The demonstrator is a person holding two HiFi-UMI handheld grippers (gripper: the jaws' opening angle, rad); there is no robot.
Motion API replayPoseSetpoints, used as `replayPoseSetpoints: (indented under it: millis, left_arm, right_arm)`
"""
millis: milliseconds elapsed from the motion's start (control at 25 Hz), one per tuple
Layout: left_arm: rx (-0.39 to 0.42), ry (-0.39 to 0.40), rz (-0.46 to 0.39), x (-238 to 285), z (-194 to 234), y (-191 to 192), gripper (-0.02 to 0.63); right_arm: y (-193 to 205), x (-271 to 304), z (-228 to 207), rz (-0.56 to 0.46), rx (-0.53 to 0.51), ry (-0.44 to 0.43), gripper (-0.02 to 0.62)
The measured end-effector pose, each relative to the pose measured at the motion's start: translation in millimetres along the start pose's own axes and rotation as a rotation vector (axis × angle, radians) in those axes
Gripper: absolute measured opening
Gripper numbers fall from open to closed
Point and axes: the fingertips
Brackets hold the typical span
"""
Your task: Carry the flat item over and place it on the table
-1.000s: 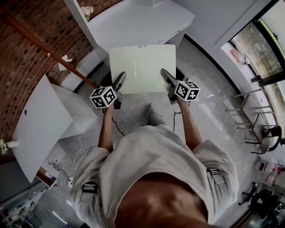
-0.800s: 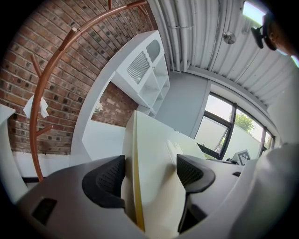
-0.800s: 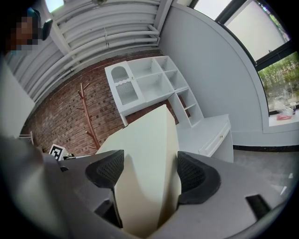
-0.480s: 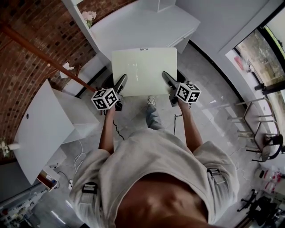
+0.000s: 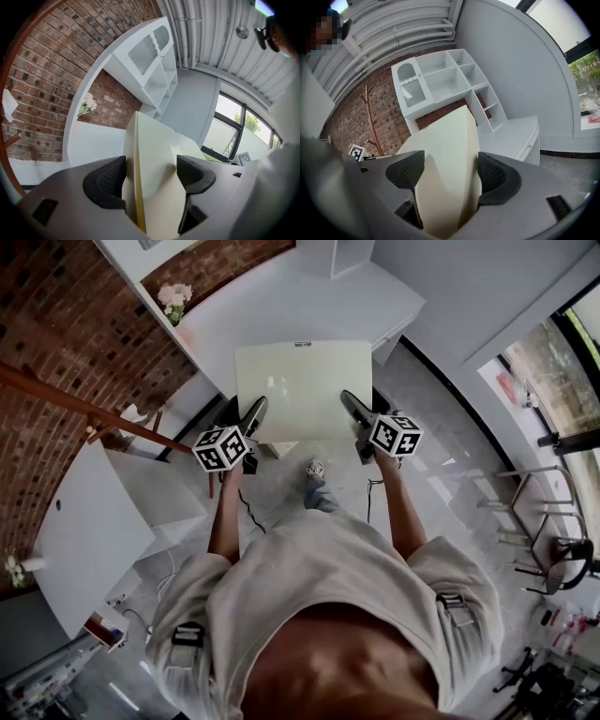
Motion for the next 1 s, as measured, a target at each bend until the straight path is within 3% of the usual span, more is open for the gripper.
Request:
replayPoseSetpoints:
  millis: [440, 1000]
  left_arm:
    - [-0.011, -0.002, -0.014, 127, 30, -32, 0.344]
    - [-0.038, -0.033, -0.022, 235, 84, -54, 0.341]
  right_arm:
    - [-52, 108, -65, -0.001, -0.011, -0.007, 0.367]
    - [-78, 225, -117, 0.028, -0.019, -0.028, 0.367]
Point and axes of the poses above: the fingertips, and each gripper's own axes: x forward along the fingers, z to its left, y out of its underside, and after that the axes turned 11 degrees about -z, right-handed
